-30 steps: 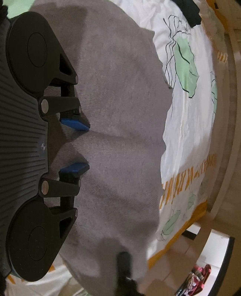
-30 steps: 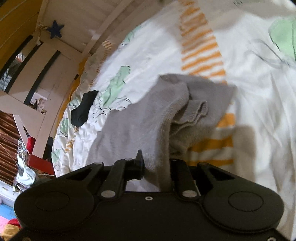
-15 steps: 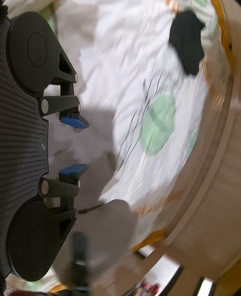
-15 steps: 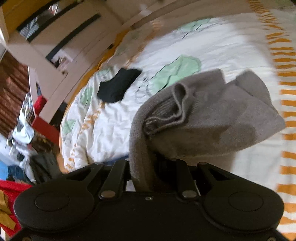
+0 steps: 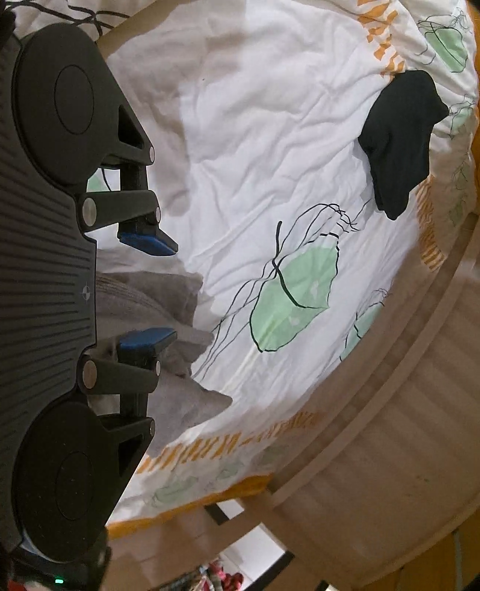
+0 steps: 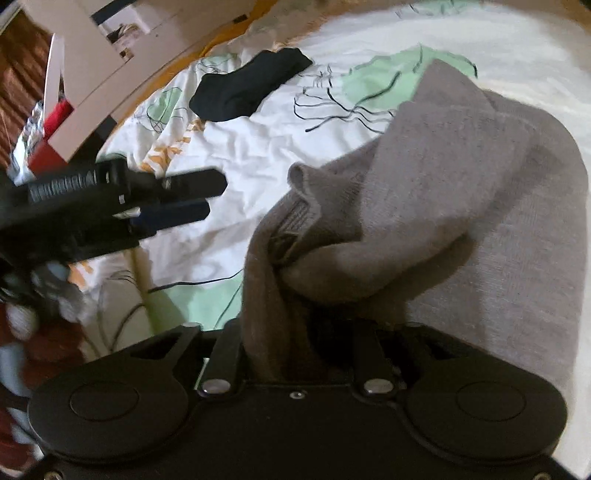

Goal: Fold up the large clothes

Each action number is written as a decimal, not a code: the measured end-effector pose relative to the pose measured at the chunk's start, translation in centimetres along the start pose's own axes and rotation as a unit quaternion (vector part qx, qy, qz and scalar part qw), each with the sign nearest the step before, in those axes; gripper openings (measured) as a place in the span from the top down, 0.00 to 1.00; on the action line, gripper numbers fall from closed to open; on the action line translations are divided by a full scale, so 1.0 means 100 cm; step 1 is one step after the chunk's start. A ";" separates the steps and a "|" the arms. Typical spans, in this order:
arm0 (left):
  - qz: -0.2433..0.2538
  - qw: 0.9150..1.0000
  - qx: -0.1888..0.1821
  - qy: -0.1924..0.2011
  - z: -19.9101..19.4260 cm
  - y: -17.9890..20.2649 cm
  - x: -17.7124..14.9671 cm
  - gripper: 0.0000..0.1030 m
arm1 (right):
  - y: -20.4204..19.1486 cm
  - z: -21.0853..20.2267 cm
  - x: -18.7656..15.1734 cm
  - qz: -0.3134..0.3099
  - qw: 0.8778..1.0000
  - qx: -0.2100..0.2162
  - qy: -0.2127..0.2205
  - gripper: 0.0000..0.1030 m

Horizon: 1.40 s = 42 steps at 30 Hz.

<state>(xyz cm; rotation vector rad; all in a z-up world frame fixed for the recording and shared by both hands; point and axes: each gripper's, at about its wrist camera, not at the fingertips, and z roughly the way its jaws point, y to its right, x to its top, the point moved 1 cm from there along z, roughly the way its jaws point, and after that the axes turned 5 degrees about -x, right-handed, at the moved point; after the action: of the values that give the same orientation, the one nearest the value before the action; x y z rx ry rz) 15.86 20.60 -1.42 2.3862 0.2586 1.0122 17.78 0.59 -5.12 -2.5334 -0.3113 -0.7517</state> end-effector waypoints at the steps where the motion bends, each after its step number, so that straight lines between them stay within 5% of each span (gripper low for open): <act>1: -0.005 1.000 -0.003 0.001 0.000 -0.001 0.000 0.59 | -0.003 -0.001 -0.001 -0.006 1.000 0.001 0.009 0.53; 4: -0.014 1.000 -0.007 0.003 -0.004 -0.006 0.000 0.59 | -0.013 -0.011 -0.009 -0.031 0.999 0.019 0.031 0.38; 10: -0.010 1.000 -0.013 -0.014 -0.001 -0.005 -0.004 0.58 | -0.016 -0.051 -0.019 -0.065 0.995 0.023 0.071 0.38; 19: 0.043 0.994 -0.065 -0.071 0.005 0.013 -0.023 0.48 | -0.026 -0.089 -0.059 -0.174 0.978 -0.055 0.097 0.34; 26: 0.091 0.986 -0.034 -0.132 0.015 0.019 -0.055 0.48 | -0.031 -0.084 -0.089 -0.239 0.958 -0.117 0.107 0.34; 29: 0.116 0.983 -0.024 -0.137 0.017 0.023 -0.065 0.50 | -0.026 -0.089 -0.099 -0.267 0.944 -0.155 0.116 0.34; 30: 0.125 0.983 -0.022 -0.134 0.017 0.026 -0.065 0.61 | -0.024 -0.089 -0.102 -0.278 0.939 -0.167 0.116 0.34; 31: 0.129 0.983 -0.021 -0.128 0.017 0.027 -0.066 0.78 | -0.023 -0.088 -0.105 -0.291 0.933 -0.179 0.115 0.35; 33: 0.116 0.986 -0.031 -0.118 0.015 0.025 -0.063 0.87 | -0.023 -0.083 -0.108 -0.320 0.919 -0.201 0.112 0.40; 34: 0.100 0.987 -0.045 -0.116 0.014 0.023 -0.061 0.94 | -0.023 -0.080 -0.110 -0.339 0.909 -0.217 0.112 0.51; 36: 0.058 0.989 -0.076 -0.114 0.007 0.018 -0.055 0.94 | -0.026 -0.077 -0.114 -0.376 0.891 -0.228 0.114 0.72; 39: 0.033 0.988 -0.103 -0.110 -0.011 0.010 -0.050 0.94 | -0.025 -0.096 -0.109 -0.381 0.889 -0.213 0.140 0.76; 42: 0.050 0.987 -0.061 -0.143 -0.007 0.003 -0.056 0.93 | -0.020 -0.109 -0.115 -0.407 0.883 -0.191 0.135 0.81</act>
<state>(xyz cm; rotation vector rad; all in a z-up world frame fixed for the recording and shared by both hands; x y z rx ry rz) 11.42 18.55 -4.22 2.4138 -0.0281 0.6920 2.65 -4.08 -2.82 -2.5496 -1.2827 -1.5910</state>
